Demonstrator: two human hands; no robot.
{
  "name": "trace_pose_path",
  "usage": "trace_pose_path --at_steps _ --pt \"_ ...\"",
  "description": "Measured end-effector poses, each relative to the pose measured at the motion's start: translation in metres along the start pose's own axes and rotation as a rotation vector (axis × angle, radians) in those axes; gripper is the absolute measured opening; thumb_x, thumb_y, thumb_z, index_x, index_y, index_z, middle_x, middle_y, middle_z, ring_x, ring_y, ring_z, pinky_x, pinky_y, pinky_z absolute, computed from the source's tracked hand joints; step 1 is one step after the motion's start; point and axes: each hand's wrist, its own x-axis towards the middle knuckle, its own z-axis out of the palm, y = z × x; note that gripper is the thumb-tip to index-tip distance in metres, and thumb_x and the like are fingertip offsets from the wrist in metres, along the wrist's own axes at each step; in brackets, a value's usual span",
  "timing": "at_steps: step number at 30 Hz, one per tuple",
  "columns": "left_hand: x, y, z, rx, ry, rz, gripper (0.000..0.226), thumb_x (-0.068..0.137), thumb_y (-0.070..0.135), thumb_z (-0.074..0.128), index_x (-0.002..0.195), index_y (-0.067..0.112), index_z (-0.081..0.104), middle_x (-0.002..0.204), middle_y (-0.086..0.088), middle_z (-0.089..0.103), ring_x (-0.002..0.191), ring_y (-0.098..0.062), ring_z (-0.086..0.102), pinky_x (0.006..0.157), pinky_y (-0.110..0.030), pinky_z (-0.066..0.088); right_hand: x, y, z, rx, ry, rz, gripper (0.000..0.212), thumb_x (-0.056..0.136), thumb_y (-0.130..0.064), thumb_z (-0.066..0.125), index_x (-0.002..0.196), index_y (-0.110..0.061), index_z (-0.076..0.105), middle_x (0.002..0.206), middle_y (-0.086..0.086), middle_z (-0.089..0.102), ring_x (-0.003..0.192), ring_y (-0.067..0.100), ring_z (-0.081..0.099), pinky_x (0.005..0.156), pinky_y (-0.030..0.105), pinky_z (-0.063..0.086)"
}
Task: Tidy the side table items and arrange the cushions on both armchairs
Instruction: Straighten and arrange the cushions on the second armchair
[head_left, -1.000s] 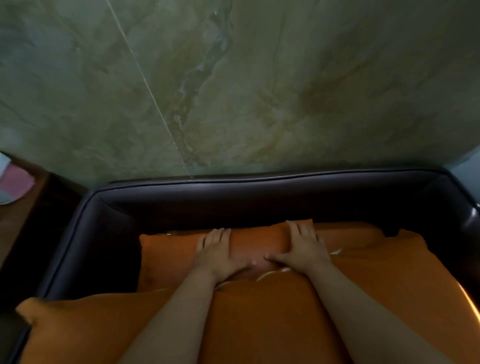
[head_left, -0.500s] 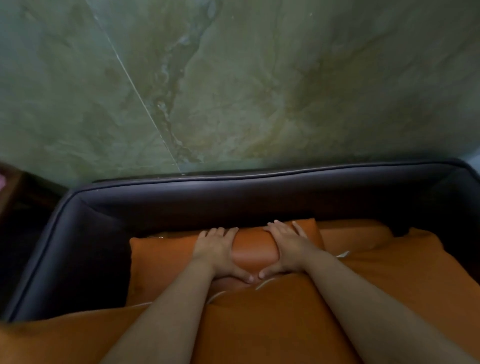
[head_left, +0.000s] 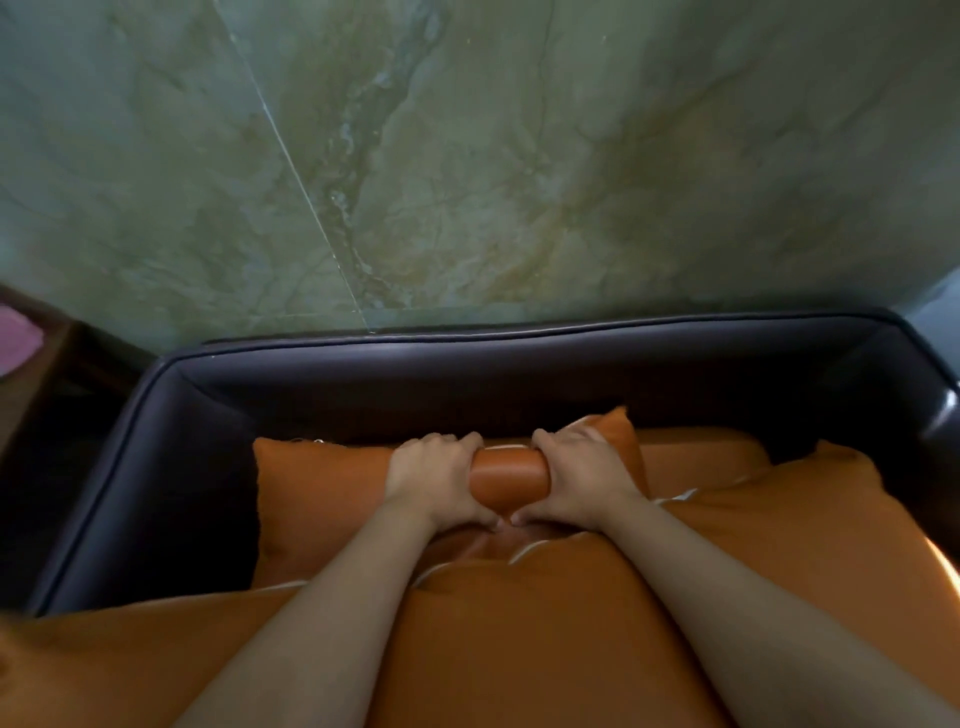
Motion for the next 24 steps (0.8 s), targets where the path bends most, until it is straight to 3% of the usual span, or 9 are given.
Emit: trace_pose_path --at_steps 4,6,8,11,13,19,24 --pt "-0.015 0.008 -0.016 0.055 0.185 0.046 0.078 0.059 0.068 0.07 0.124 0.03 0.047 0.112 0.003 0.058 0.107 -0.02 0.053 0.087 -0.032 0.041 -0.016 -0.001 0.0 -0.043 0.256 -0.045 0.077 0.048 -0.067 0.076 0.104 -0.016 0.059 0.101 0.004 0.068 0.097 0.026 0.062 0.091 0.039 0.04" --pt "-0.019 0.009 -0.02 0.1 0.356 0.079 0.079 0.052 0.065 0.073 0.119 0.027 0.055 0.106 0.0 0.061 0.101 -0.023 0.055 0.086 -0.034 0.039 -0.022 -0.002 -0.002 -0.039 0.438 -0.029 0.07 0.049 -0.066 0.075 0.096 -0.017 0.059 0.093 0.003 0.066 0.09 0.026 0.061 0.085 0.039 0.038" --pt "-0.019 0.007 -0.021 0.092 0.484 0.099 0.082 0.045 0.066 0.073 0.114 0.024 0.059 0.101 -0.002 0.061 0.096 -0.025 0.056 0.083 -0.036 0.036 -0.025 -0.003 -0.006 -0.046 0.499 -0.001 0.066 0.054 -0.067 0.07 0.096 -0.019 0.056 0.094 0.001 0.062 0.09 0.024 0.057 0.084 0.038 0.034" --pt "-0.016 0.003 -0.013 0.004 0.232 0.055 0.093 0.055 0.066 0.071 0.134 0.029 0.041 0.124 -0.001 0.05 0.118 -0.023 0.045 0.097 -0.036 0.034 -0.023 -0.002 -0.004 -0.052 0.305 0.008 0.072 0.059 -0.065 0.071 0.111 -0.019 0.053 0.111 0.002 0.057 0.107 0.024 0.053 0.093 0.038 0.035" --pt "-0.013 -0.006 -0.005 -0.105 0.076 -0.021 0.097 0.063 0.063 0.072 0.143 0.03 0.028 0.142 0.002 0.039 0.132 -0.019 0.033 0.108 -0.033 0.027 -0.019 0.0 0.002 0.025 0.201 0.024 0.074 0.069 -0.061 0.068 0.127 -0.022 0.045 0.127 -0.001 0.05 0.122 0.02 0.044 0.104 0.036 0.028" --pt "-0.005 -0.02 -0.001 -0.228 0.022 -0.041 0.109 0.058 0.068 0.074 0.146 0.03 0.023 0.153 0.006 0.025 0.141 -0.014 0.02 0.115 -0.032 0.012 -0.013 0.007 0.004 0.084 0.199 0.041 0.084 0.069 -0.063 0.068 0.138 -0.026 0.038 0.142 -0.002 0.041 0.135 0.017 0.03 0.116 0.035 0.009" --pt "0.006 -0.02 0.004 -0.191 -0.039 -0.043 0.12 0.055 0.077 0.068 0.15 0.026 0.014 0.159 0.003 0.014 0.146 -0.015 0.008 0.117 -0.034 0.005 -0.001 0.016 0.007 -0.004 0.081 0.07 0.108 0.066 -0.075 0.06 0.15 -0.026 0.015 0.158 -0.004 0.015 0.146 0.014 0.004 0.118 0.04 -0.008"
